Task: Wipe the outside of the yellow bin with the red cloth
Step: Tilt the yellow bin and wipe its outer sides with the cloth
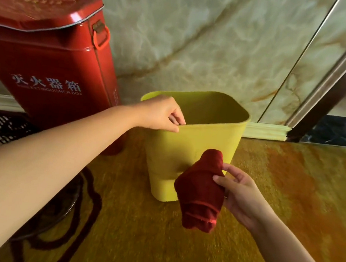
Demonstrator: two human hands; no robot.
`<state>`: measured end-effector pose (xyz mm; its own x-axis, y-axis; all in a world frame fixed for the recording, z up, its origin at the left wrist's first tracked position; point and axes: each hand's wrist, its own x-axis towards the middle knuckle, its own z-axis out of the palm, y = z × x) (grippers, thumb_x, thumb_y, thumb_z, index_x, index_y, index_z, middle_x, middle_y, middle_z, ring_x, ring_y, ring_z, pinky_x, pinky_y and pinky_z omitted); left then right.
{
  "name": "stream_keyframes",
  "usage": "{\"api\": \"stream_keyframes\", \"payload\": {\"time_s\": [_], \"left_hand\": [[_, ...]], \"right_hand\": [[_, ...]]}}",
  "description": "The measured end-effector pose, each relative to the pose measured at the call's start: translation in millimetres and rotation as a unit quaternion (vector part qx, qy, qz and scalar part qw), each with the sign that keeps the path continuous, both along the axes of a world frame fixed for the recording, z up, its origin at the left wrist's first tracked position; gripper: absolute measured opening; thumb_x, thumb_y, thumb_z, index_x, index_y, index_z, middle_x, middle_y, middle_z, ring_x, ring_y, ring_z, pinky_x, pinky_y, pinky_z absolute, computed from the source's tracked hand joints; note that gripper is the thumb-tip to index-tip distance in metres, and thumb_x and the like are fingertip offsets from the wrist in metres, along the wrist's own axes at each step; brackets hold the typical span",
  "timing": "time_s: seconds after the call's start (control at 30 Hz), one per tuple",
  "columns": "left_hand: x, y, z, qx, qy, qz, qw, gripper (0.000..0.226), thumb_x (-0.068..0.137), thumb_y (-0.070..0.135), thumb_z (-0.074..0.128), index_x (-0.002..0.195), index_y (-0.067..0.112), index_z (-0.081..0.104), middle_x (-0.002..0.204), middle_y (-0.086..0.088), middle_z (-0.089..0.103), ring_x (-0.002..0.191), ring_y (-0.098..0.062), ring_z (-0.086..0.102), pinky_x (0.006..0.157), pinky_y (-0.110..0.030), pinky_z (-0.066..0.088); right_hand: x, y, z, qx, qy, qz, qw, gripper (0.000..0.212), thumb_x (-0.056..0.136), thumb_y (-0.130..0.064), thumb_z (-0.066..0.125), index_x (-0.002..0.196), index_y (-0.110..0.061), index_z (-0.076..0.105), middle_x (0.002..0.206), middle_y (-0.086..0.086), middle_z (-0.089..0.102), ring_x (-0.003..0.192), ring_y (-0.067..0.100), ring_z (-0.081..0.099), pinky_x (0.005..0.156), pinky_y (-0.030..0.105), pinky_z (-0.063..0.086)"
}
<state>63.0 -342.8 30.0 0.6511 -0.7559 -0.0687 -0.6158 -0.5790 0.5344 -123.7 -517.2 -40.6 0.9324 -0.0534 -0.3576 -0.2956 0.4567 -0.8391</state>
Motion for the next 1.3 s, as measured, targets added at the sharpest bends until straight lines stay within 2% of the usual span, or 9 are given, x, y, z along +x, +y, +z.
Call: {"api": "stream_keyframes", "payload": {"time_s": [0.17,0.3,0.47,0.63,0.8,0.93,1.0,1.17,1.3], "left_hand": [[13,5,20,0.092,-0.02,-0.021,0.995,0.041,0.072,0.004,0.063,0.11,0.02,0.064,0.096,0.001,0.07,0.075,0.005,0.06,0.076,-0.018,0.052],[16,14,26,0.141,0.022,-0.044,0.989,0.051,0.073,-0.002,0.059,0.119,0.022,0.057,0.073,0.013,0.061,0.056,0.019,0.054,0.049,0.0,0.036],[17,6,27,0.14,0.051,-0.068,0.987,0.048,0.074,0.001,0.063,0.116,0.023,0.059,0.073,0.016,0.06,0.057,0.02,0.053,0.047,0.0,0.035],[34,-5,37,0.135,0.069,-0.037,0.988,0.048,0.074,0.003,0.067,0.116,0.025,0.059,0.079,0.009,0.066,0.054,0.013,0.056,0.051,-0.008,0.043],[49,0,35,0.092,0.138,0.037,0.985,0.05,0.077,-0.006,0.06,0.122,0.012,0.053,0.096,-0.013,0.068,0.08,-0.016,0.057,0.065,-0.022,0.047],[60,16,27,0.078,0.135,0.074,0.985,0.051,0.079,-0.008,0.057,0.125,0.011,0.05,0.109,-0.019,0.065,0.087,-0.019,0.052,0.064,-0.021,0.043],[66,20,25,0.073,0.138,0.069,0.985,0.051,0.08,-0.005,0.057,0.127,0.015,0.048,0.11,-0.017,0.067,0.086,-0.019,0.053,0.073,-0.029,0.045],[76,20,17,0.083,0.129,0.034,0.988,0.048,0.084,0.014,0.057,0.111,0.052,0.047,0.071,-0.013,0.051,0.06,-0.021,0.031,0.045,-0.026,0.023],[87,22,12,0.043,0.104,0.047,0.993,0.047,0.083,0.013,0.059,0.118,0.043,0.05,0.059,-0.005,0.064,0.037,-0.004,0.032,0.033,-0.014,0.023]], "right_hand": [[5,2,-1,0.006,-0.005,-0.018,1.0,0.031,0.082,0.009,0.054,0.103,-0.012,0.061,0.076,0.011,0.076,0.068,0.019,0.073,0.052,0.029,0.057],[5,3,1,0.006,-0.001,-0.051,0.999,0.034,0.082,0.01,0.053,0.108,-0.012,0.06,0.08,0.013,0.076,0.072,0.021,0.073,0.053,0.031,0.058],[-5,2,27,-0.101,-0.063,-0.153,0.981,0.035,0.084,0.006,0.054,0.1,-0.024,0.063,0.081,0.004,0.077,0.076,0.021,0.073,0.055,0.03,0.059],[25,8,50,-0.334,-0.173,-0.237,0.896,0.039,0.081,-0.005,0.061,0.108,-0.033,0.062,0.096,-0.012,0.072,0.091,0.006,0.07,0.079,0.031,0.059],[90,32,7,-0.449,-0.197,-0.095,0.866,0.045,0.095,-0.021,0.044,0.139,-0.028,0.038,0.133,0.0,0.056,0.125,0.012,0.05,0.109,0.042,0.036],[118,37,-52,-0.682,-0.227,-0.053,0.693,0.049,0.095,-0.034,0.037,0.142,-0.038,0.028,0.154,-0.009,0.028,0.132,0.021,0.028,0.107,0.053,0.016],[135,37,-67,-0.713,-0.215,-0.086,0.662,0.052,0.092,-0.05,0.034,0.142,-0.046,0.019,0.157,-0.006,0.004,0.144,0.026,0.002,0.11,0.063,0.002],[169,40,-84,-0.696,-0.205,-0.144,0.673,0.061,0.086,-0.068,0.021,0.142,-0.049,0.007,0.157,-0.009,-0.011,0.146,0.027,-0.013,0.107,0.068,-0.004],[147,30,-122,-0.659,-0.106,-0.159,0.727,0.063,0.083,-0.066,0.022,0.14,-0.052,-0.001,0.156,-0.009,-0.009,0.146,0.023,-0.012,0.11,0.069,0.002]]}}
